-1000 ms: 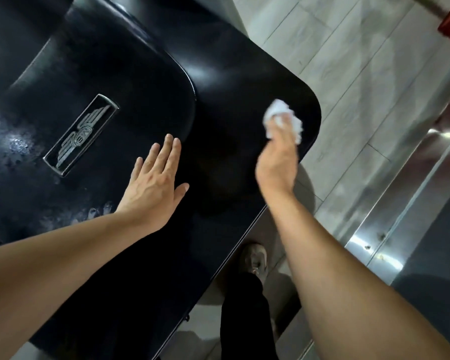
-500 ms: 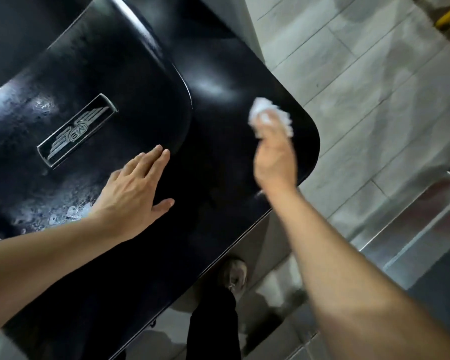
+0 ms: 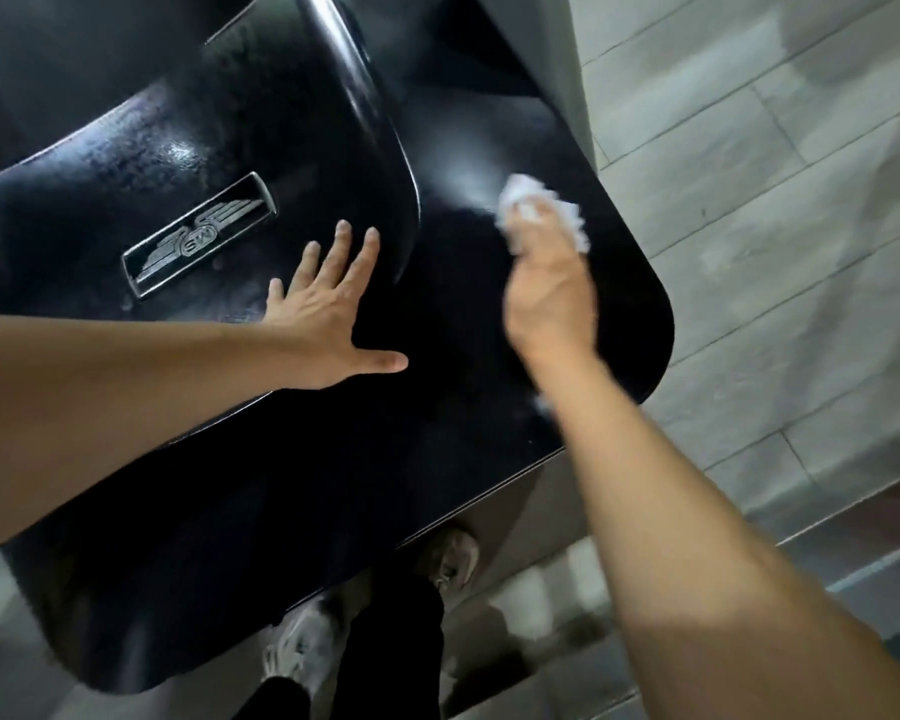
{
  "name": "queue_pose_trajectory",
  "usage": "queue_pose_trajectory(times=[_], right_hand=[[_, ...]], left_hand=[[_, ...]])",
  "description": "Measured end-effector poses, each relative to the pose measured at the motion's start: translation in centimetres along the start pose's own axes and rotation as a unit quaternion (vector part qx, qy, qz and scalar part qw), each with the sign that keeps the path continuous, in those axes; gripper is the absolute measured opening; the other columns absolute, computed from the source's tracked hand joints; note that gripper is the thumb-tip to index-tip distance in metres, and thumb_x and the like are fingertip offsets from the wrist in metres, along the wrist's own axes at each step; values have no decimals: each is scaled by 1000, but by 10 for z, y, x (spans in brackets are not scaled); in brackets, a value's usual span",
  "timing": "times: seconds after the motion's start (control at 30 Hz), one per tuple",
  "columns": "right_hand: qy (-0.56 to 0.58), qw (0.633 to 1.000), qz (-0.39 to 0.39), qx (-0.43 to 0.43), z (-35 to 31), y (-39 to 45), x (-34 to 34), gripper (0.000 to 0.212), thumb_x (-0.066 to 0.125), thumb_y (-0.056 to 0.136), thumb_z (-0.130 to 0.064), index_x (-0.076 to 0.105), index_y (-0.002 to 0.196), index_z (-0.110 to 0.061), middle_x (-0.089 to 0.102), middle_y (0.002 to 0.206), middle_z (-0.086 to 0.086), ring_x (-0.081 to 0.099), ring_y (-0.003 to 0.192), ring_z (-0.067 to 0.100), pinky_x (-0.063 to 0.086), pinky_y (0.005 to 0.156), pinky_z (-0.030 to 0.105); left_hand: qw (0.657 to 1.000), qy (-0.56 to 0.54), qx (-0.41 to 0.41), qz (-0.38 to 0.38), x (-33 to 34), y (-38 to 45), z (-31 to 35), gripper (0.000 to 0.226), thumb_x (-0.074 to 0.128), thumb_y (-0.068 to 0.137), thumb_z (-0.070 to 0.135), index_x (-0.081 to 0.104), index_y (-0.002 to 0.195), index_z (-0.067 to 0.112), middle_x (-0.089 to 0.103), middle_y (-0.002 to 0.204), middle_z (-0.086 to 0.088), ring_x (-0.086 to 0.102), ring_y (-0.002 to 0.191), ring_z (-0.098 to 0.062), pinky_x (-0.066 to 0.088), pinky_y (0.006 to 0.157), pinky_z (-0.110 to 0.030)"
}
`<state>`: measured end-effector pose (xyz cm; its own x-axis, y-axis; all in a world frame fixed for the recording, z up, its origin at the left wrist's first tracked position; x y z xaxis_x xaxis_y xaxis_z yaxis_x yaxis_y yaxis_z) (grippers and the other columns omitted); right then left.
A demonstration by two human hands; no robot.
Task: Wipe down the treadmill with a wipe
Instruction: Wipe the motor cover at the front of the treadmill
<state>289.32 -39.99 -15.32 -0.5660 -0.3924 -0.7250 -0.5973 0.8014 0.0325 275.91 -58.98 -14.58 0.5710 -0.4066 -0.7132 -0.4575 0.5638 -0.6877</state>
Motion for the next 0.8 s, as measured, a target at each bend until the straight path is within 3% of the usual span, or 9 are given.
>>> queue_pose_trajectory(times=[0.07,0.13,0.27,0.37,0.43,0.5,0.63,0.7,0.8], right_hand=[[-16,990,13,140,55,10,-28,50,38,93,-2,63,134,-15,55,147,4,49,135,25,30,104,14],[-12,979,3,202,69,11,-40,50,40,94,3,63,135,-15,53,149,4,46,138,25,31,104,17],[41,994,-64,76,-21,11,-4,38,44,101,-10,66,130,-24,61,133,2,54,123,23,32,87,13],[50,985,-141,-88,-84,-1,30,42,42,100,-9,63,135,-22,53,147,1,45,136,18,28,101,10],[56,990,-117,-49,-70,17,28,41,43,101,-10,63,136,-22,54,147,0,47,132,9,23,100,0],[47,993,-68,88,-26,38,11,39,44,103,-13,64,134,-26,58,144,-2,52,121,5,23,87,-7],[12,978,-43,206,27,63,-7,43,41,102,-6,60,139,-20,55,148,3,50,135,20,25,93,3],[14,983,-52,173,-1,56,5,43,44,100,-6,62,137,-22,57,145,4,53,132,21,30,97,9],[42,992,-120,13,-70,30,34,48,46,98,-4,61,138,-25,52,151,1,47,139,17,34,107,11]], left_hand=[[1000,-1,-5,-1,2,-1,-1,136,76,74,69,-31,153,43,-37,163,11,-20,156,-25,5,124,-64],[1000,-9,0,-1,4,2,1,137,77,74,68,-32,152,44,-38,162,12,-21,156,-25,4,124,-63],[1000,-25,1,7,6,2,-4,138,79,72,68,-32,152,45,-39,162,13,-23,155,-25,1,124,-63],[999,-35,4,8,6,2,-2,139,79,72,66,-31,152,45,-39,162,12,-24,155,-25,-1,123,-65],[999,-44,9,5,6,2,-1,138,79,74,66,-32,152,43,-40,161,11,-26,154,-25,-2,123,-66],[999,-48,11,0,6,1,-1,137,78,76,65,-34,152,41,-42,160,10,-28,153,-27,-3,122,-66],[999,-47,14,1,10,1,3,138,77,77,64,-36,151,38,-44,159,7,-30,152,-30,-4,121,-68],[998,-55,19,7,9,1,2,137,77,78,63,-37,151,38,-45,159,7,-32,151,-30,-6,120,-69],[998,-61,28,18,8,1,2,135,74,79,65,-37,151,37,-45,159,6,-32,151,-31,-8,120,-69]])
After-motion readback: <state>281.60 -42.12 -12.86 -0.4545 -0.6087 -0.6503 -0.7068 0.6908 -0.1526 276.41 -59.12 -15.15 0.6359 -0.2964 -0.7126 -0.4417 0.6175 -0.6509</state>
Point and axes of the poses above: each hand's wrist, its own y-axis towards the middle knuckle, its own x-axis out of the palm, z = x × y, the point moved 9 cm from there along y, towards the middle knuckle
